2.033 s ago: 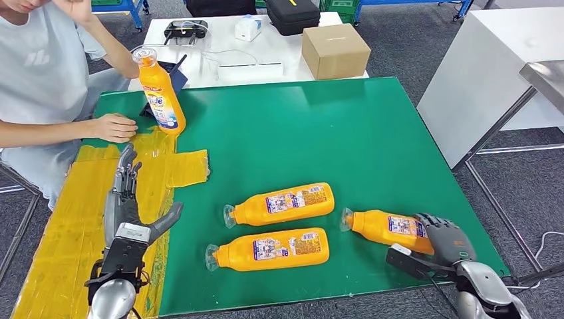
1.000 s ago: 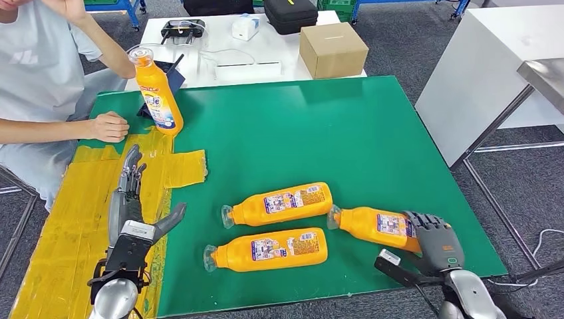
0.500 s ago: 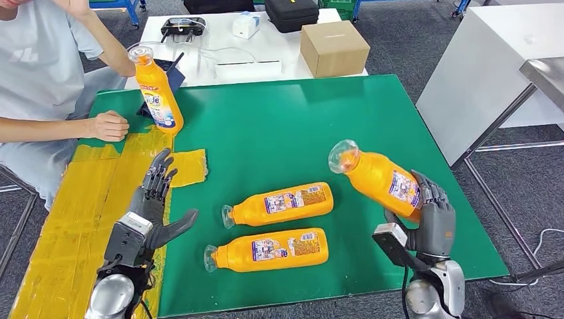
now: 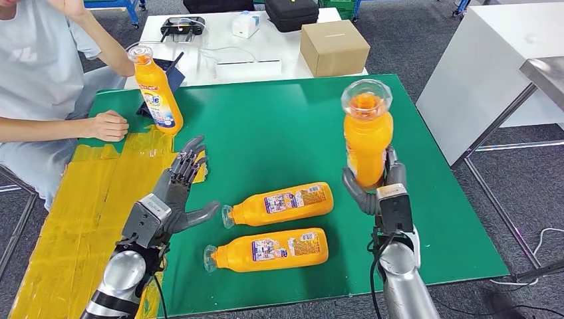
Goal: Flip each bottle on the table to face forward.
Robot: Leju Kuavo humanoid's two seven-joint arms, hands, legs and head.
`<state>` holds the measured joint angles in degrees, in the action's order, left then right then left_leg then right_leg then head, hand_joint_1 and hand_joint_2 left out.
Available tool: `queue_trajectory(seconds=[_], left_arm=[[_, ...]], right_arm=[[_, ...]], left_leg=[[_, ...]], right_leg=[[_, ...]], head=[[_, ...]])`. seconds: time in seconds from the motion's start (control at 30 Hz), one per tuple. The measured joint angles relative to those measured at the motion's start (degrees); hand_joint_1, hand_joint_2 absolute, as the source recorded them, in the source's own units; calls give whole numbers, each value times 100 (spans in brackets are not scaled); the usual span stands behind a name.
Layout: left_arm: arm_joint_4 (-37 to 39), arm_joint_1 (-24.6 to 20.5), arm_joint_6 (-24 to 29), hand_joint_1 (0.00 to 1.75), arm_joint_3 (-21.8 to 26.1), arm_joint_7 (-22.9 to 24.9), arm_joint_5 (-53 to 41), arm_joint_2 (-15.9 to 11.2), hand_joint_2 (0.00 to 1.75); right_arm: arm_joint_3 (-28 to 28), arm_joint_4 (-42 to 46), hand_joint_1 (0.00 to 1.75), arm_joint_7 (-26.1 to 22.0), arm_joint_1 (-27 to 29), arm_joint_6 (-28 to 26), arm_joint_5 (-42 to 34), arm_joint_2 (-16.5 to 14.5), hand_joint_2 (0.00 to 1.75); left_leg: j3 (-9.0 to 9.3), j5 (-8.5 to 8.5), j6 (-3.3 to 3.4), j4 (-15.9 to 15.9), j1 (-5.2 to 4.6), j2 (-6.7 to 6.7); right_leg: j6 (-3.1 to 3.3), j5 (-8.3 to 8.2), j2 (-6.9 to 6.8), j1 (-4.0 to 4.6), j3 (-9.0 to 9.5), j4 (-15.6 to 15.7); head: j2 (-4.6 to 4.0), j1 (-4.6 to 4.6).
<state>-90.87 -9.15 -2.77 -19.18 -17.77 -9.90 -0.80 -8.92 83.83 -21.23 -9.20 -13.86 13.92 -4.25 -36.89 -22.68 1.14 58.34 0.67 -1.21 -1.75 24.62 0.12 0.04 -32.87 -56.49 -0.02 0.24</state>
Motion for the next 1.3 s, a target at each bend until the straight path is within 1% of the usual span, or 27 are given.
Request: queue_trajectory(seconds=[0.2,0.4,0.73,0.87,1.07,1.3], left_arm=[[121,-185,-83,0,-171,9,132,4,175],[143,-296,-32,0,-311,11,362,48,175],[256,-539,111,0,-403,8,393,96,175],[292,-563,116,0,-417,-12,395,100,175],[340,-577,121,0,-420,-39,395,100,175],[432,-591,122,0,-423,-89,400,109,175]], right_arm=[[-337,-415,175,1,-314,412,-113,-195,175],[-845,-1045,174,68,-613,584,-22,-417,175],[-1927,-1927,172,164,-961,1274,139,-749,175],[-2256,-2059,172,161,-1009,1312,230,-816,175],[-2537,-2122,169,154,-1061,1321,327,-837,175],[-2822,-2078,169,235,-1138,1137,594,-834,175]], left_leg=[[-7,0,-1,0,1,1],[-9,1,-1,0,2,-1],[-11,2,-2,0,4,0],[-12,2,-2,0,4,0],[-13,2,-2,0,3,1],[-13,3,-3,0,3,1]], right_leg=[[0,0,1,2,-6,-2],[0,0,-1,3,-8,-2],[0,0,-1,3,-12,-3],[1,0,-1,2,-13,-3],[1,0,-1,1,-13,-3],[1,0,-1,2,-14,-3]], head=[[0,2],[0,1],[0,2],[0,2],[0,3],[0,2]])
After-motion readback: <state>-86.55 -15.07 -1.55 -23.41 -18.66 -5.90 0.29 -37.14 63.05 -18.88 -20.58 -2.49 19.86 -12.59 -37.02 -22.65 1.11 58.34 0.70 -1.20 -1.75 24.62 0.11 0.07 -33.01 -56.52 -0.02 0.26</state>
